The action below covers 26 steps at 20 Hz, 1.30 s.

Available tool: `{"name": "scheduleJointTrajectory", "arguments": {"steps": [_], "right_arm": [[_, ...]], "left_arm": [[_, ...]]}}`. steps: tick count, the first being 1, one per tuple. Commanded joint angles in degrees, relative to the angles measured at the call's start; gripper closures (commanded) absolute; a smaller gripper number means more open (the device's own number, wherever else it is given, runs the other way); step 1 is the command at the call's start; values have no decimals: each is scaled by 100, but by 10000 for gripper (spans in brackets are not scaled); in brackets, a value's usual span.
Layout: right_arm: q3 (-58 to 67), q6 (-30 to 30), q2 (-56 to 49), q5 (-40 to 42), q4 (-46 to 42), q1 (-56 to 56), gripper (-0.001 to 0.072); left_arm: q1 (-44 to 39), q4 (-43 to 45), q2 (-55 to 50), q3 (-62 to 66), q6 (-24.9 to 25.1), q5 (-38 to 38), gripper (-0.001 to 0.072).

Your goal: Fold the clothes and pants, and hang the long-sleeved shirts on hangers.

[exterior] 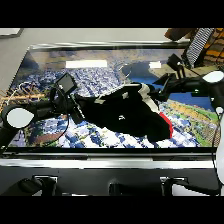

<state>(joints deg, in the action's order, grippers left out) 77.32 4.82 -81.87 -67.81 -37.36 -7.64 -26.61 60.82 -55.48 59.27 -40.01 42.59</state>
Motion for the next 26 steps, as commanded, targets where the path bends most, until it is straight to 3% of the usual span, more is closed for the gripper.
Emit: {"name": "scheduleJointTrajectory", "arguments": {"steps": [1, 3, 4, 6, 7, 8, 11, 13, 14, 16, 17, 22, 24, 26], "right_arm": [[-2, -125, -175, 389, 46, 267, 71], [-2, -122, -181, 289, 11, 267, 240], [-2, -125, -177, 278, -44, 267, 272], [-2, -122, -162, 81, -83, 264, 525], [-2, -122, -136, -72, -81, 264, 619], [-2, -120, -79, -225, -90, 264, 658], [-2, -15, 269, -378, -463, 260, 660], [-2, 420, 619, -387, -879, 256, 662], [-2, 686, 813, -413, -1099, 256, 663], [-2, 1416, 1276, -494, -1552, 256, 664], [-2, 1829, 1534, -579, -1716, 256, 664], [-2, 4341, 2863, -859, -2636, 256, 664], [-2, 5480, 3506, -852, -3412, 256, 664], [-2, 6238, 4129, -798, -4068, 256, 665]], "left_arm": [[-2, -2, 0, 2, -2, 0, 675], [-2, -2, -7, 2, -2, -2, 674], [-2, -2, -7, 2, -4, 0, 674], [-2, -2, -4, 2, -2, 0, 675], [-2, 0, -4, 2, -2, 0, 674], [-2, 0, -4, 2, -2, -2, 674], [-2, -2, -2, 2, -13, -111, 672], [-2, 0, -2, 2, -251, -367, 667], [-2, -2, -2, 2, -448, -529, 601], [0, 0, -2, 2, -1104, -914, 257], [0, 0, -2, 2, -1497, -1113, 182], [4, 0, 31, 4, -3659, -2157, 155], [4, 0, 76, 4, -4181, -2374, 155], [4, -2, 144, 4, -4426, -2369, 155]]}}
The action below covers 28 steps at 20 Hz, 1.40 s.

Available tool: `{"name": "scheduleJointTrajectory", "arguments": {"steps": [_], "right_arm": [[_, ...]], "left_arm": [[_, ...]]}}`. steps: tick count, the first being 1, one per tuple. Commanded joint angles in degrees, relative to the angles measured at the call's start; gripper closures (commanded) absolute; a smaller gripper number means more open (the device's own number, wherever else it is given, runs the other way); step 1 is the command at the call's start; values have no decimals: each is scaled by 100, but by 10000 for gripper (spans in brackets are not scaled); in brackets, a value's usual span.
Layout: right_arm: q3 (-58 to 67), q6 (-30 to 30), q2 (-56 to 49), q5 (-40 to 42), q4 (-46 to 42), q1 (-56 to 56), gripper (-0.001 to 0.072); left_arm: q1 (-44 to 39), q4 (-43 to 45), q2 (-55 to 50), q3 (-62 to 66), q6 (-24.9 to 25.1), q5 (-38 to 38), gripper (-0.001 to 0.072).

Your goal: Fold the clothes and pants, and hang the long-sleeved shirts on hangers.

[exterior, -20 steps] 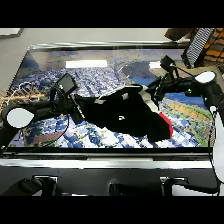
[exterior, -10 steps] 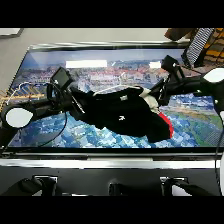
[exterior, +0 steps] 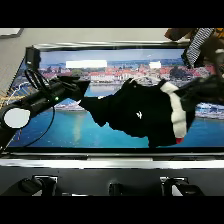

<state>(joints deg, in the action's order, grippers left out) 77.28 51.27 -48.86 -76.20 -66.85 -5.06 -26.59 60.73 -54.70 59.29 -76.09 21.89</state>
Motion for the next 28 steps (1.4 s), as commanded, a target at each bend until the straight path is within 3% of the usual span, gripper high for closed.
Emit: {"name": "scheduleJointTrajectory", "arguments": {"steps": [1, 7, 11, 18, 23, 28], "right_arm": [[2, 1926, 1169, 151, -1443, -2, 665], [166, 4194, 2465, 1314, -3825, -2, 664], [337, 4653, 2356, 1174, -5447, -2, 664], [708, 6542, 1202, 1034, -8636, -4, 665], [1862, 6800, -225, 1071, -10253, -4, 665], [2892, 7440, -1106, 1856, -10557, -726, 665]], "left_arm": [[-4, 7, 98, 2, -817, -286, 155], [-7, 7, 201, 0, -1161, -286, 155], [-7, 7, 199, -2, -1161, -225, 156], [-4, 9, 197, -4, -1156, 293, 156], [-4, 13, 160, -4, -1152, 293, 157], [-4, 15, 111, -7, -1152, 293, 157]]}}
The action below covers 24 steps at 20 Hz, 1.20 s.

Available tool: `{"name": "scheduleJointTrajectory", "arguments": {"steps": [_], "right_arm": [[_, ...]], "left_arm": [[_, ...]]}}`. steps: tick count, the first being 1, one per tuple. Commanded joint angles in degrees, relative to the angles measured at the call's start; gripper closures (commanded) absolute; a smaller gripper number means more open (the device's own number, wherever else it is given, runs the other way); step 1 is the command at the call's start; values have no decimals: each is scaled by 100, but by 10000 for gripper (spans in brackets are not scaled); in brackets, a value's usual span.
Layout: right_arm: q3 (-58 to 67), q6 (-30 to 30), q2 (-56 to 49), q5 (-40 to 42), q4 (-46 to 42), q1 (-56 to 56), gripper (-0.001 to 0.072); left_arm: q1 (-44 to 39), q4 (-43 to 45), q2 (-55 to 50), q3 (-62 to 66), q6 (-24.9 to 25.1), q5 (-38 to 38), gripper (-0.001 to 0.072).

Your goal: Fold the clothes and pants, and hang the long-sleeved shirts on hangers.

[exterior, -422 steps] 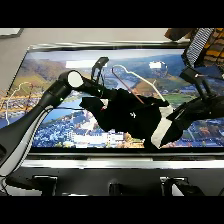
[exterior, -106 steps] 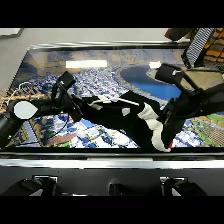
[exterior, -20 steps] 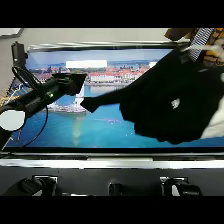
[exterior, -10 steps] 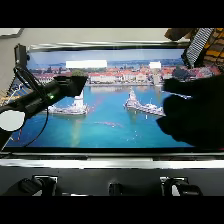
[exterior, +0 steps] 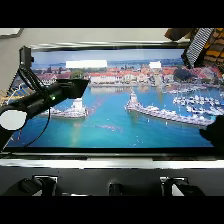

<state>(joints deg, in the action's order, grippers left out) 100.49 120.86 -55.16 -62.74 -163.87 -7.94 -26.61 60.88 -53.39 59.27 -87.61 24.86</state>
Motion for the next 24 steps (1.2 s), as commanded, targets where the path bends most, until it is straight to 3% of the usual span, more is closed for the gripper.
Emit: {"name": "scheduleJointTrajectory", "arguments": {"steps": [1, 8, 14, 19, 20, 22, 23, 24], "right_arm": [[765, 507, -564, 739, -750, -643, 665], [1104, 942, -769, 1364, -599, -1823, 665], [1102, 863, -1029, 1287, 1217, -3294, 663], [1104, 98, -1034, 621, 2605, -3434, 660], [1104, 96, -962, 588, 2813, -3436, 601], [1104, 96, -739, 560, 2870, -3436, 200], [1104, 103, -553, 588, 2865, -3436, 85], [1104, 103, -334, 667, 2863, -3436, 86]], "left_arm": [[-2, 0, -20, -11, 0, -4, 157], [-2, 2, -59, -31, -2, 0, 157], [-2, 0, -59, -31, -2, 0, 157], [-2, -2, -55, -28, -4, 0, 157], [-2, -2, -55, -28, -4, 0, 157], [-2, -2, -52, -28, -4, 0, 157], [-2, -2, -46, -28, -4, 0, 157], [-2, -2, -39, -28, -4, -2, 157]]}}
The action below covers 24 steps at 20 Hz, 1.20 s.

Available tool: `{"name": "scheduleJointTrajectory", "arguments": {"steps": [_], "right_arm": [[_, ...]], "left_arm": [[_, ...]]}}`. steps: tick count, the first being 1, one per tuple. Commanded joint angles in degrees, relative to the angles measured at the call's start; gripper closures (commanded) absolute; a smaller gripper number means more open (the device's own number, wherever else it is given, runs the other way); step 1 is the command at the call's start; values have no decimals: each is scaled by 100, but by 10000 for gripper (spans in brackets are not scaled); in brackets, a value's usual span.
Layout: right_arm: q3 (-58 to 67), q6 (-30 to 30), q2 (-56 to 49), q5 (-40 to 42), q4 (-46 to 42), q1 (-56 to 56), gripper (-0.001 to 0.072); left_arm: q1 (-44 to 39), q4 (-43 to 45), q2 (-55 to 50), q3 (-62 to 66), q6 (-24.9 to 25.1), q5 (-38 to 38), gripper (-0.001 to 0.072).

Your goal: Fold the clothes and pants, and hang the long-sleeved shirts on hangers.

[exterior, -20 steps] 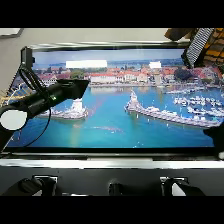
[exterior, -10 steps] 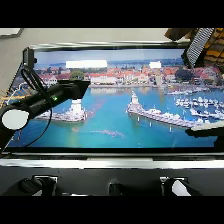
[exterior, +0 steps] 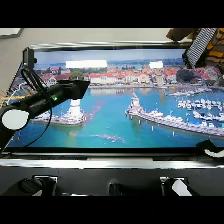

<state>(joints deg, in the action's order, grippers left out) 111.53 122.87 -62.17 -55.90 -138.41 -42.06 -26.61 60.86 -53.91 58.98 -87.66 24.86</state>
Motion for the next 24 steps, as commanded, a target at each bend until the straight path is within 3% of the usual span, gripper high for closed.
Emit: {"name": "scheduleJointTrajectory", "arguments": {"steps": [1, 3, 5, 7, 8, 9, 10, 11, 12, 13, 15, 16, 17, 20, 24], "right_arm": [[0, -98, 588, 146, 317, -24, 86], [0, 17, 1078, 868, 343, -24, 86], [0, 590, 1510, 1891, 750, -24, 96], [-2, 835, 1639, 2732, 2175, -24, 125], [0, 479, 1547, 2833, 3429, -22, 130], [0, -267, 1386, 2717, 4907, -22, 147], [0, -1552, 1141, 2376, 6752, -22, 186], [0, -3001, 861, 1821, 8520, 0, 204], [0, -4433, 542, 1143, 9943, 221, 349], [0, -5219, 269, 632, 10511, 595, 469], [0, -5536, -205, -118, 9718, 1718, 578], [-2, -5515, -426, -535, 8830, 2352, 593], [-2, -5344, -608, -968, 7906, 2909, 658], [-109, -4979, -1005, -2048, 5882, 4341, 660], [-1156, -4977, -1023, -2557, 5683, 4872, 660]], "left_arm": [[-2, 0, 28, 2, -2, -4, 157], [31, -2, 127, 11, -4, -42, 175], [166, 0, 306, 15, -181, -31, 268], [374, 2, 529, 15, -243, -26, 267], [476, 4, 627, 15, -240, -24, 268], [590, 4, 721, 15, -240, -24, 268], [693, 9, 798, 15, -240, -22, 269], [793, 17, 874, 15, -238, -15, 323], [896, 39, 938, 15, -236, 39, 412], [1014, 155, 1008, 15, -238, 192, 452], [1209, 483, 1082, 15, -238, 710, 597], [1290, 706, 1088, 15, -238, 1047, 652], [1364, 1027, 1082, 15, -240, 1370, 673], [1615, 1537, 1080, 15, -289, 2031, 673], [2020, 2315, 1078, 13, -417, 2715, 673]]}}
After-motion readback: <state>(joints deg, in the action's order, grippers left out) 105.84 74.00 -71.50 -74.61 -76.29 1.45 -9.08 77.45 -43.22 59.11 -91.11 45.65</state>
